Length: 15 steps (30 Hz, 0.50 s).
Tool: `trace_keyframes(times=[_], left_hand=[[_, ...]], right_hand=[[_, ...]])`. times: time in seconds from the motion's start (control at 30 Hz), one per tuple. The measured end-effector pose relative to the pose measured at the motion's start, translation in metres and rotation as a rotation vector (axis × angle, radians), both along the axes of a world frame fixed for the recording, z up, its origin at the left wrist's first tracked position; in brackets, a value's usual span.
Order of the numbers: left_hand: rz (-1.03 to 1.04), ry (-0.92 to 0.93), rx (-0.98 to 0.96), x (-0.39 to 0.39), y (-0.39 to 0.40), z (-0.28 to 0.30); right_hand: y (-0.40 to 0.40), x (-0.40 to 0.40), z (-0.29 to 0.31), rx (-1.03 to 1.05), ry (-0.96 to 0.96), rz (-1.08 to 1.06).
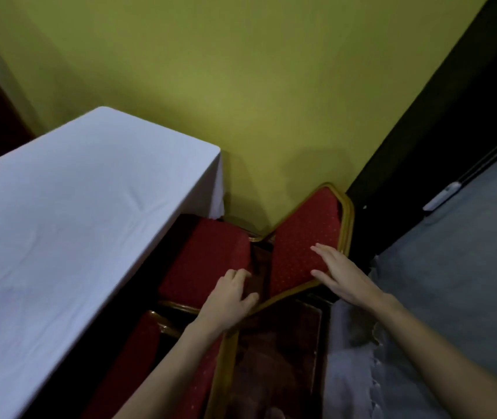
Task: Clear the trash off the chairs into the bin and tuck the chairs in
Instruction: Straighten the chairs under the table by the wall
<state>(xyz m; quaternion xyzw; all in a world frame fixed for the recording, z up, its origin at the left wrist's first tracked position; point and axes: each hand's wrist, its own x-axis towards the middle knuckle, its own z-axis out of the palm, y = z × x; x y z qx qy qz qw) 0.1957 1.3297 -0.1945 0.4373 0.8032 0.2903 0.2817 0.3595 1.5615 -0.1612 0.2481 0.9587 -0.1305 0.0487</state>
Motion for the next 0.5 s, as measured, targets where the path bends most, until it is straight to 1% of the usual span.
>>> trace_keyframes(times=[0.17, 0.27, 0.33, 0.4, 0.5], left_hand=[[-0.074, 0.014, -0.007, 0.003, 0.055, 0.007], [0.006, -0.022, 0.006, -0.006, 0.084, 0.009], [0.082, -0.005, -0.007, -0.018, 0.103, 0.007], [0.126, 0.014, -0.048, -0.025, 0.130, 0.007], [0.097, 0.015, -0.082, -0.019, 0.181, 0.017]], right_hand=[[0.083, 0.007, 0.012, 0.154, 0.003, 0.064], [0.148, -0.006, 0.020, 0.298, -0.100, 0.218], [0.185, -0.023, 0.025, 0.389, -0.175, 0.270], [0.220, -0.046, 0.025, 0.420, -0.232, 0.312], [0.257, -0.071, 0.015, 0.412, -0.310, 0.402]])
